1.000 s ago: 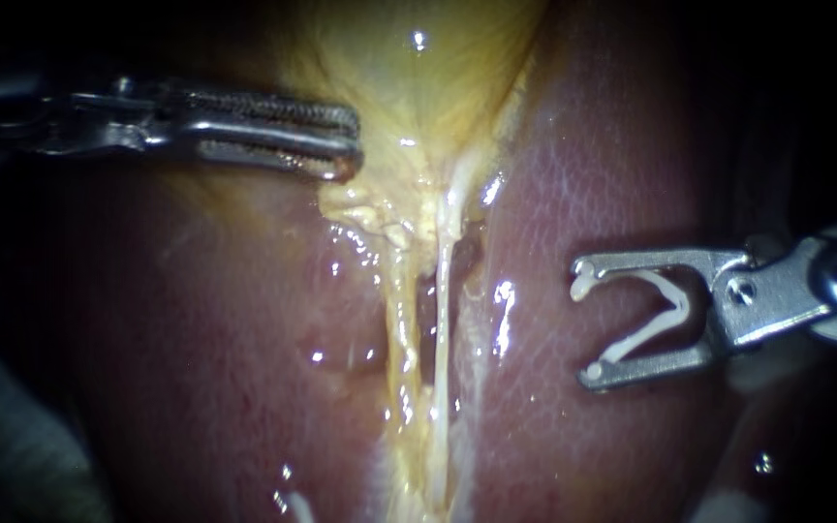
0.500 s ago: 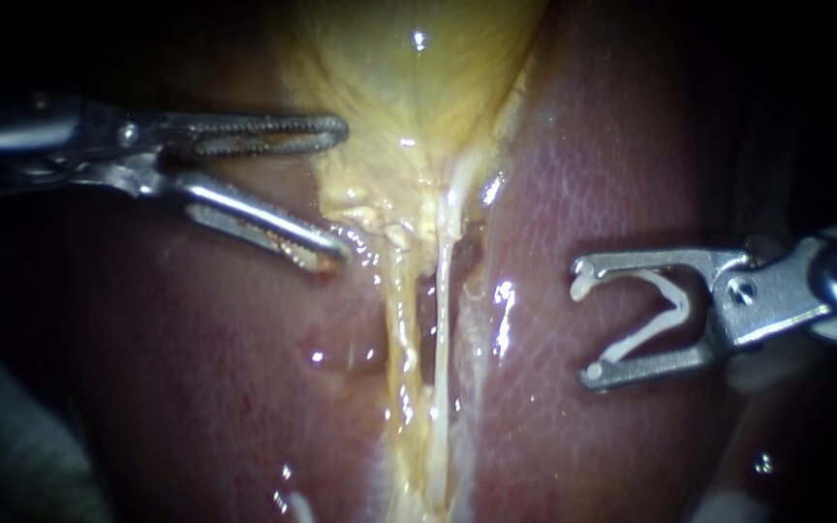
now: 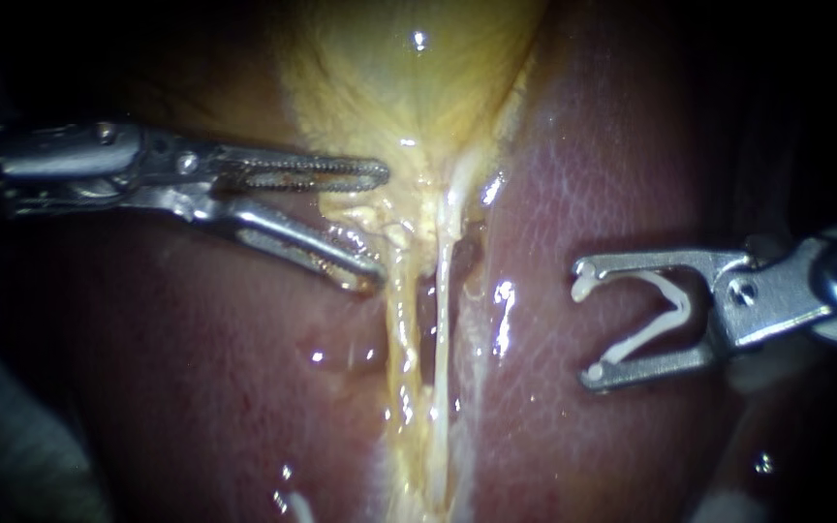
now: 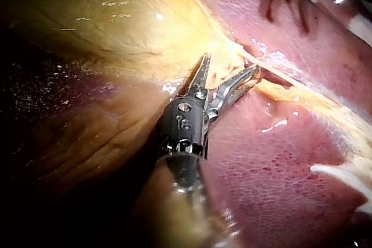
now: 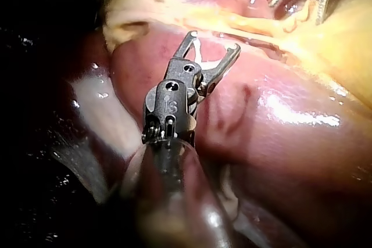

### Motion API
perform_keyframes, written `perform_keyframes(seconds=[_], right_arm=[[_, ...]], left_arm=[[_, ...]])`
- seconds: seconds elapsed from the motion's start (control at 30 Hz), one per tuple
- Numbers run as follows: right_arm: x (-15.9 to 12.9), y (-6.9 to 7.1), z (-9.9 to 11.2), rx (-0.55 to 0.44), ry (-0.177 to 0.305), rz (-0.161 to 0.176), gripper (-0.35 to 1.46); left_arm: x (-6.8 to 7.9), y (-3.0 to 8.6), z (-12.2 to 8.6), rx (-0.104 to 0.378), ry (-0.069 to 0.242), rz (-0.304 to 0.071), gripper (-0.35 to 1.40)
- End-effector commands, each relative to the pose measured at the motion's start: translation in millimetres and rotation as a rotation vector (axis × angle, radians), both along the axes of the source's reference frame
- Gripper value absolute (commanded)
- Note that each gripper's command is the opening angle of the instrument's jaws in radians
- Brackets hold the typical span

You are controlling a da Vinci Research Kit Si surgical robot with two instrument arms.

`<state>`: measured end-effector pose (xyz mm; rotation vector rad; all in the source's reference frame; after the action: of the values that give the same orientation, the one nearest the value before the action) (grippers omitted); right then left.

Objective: Grabbing gallbladder

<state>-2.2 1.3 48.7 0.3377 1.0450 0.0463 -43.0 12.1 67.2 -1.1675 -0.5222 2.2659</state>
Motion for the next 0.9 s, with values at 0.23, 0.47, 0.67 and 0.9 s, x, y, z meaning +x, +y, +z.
perform_keyframes(seconds=[0.23, 0.47, 0.67, 0.9], right_arm=[[0.0, 0.0, 0.0, 0.0, 0.0, 0.0, 0.47], [0.0, 0.0, 0.0, 0.0, 0.0, 0.0, 0.47], [0.0, 0.0, -0.1, 0.0, 0.0, 0.0, 0.47], [0.0, 0.0, -0.1, 0.0, 0.0, 0.0, 0.47]], left_arm=[[0.1, -0.2, 1.4, 0.016, 0.015, -0.007, 0.3], [-0.2, 0.0, 1.7, 0.021, 0.019, -0.009, 0.15], [-0.2, 0.2, 1.9, 0.021, 0.021, -0.008, 0.24], [0.2, 0.2, 2.0, 0.028, 0.042, 0.007, 0.14]])
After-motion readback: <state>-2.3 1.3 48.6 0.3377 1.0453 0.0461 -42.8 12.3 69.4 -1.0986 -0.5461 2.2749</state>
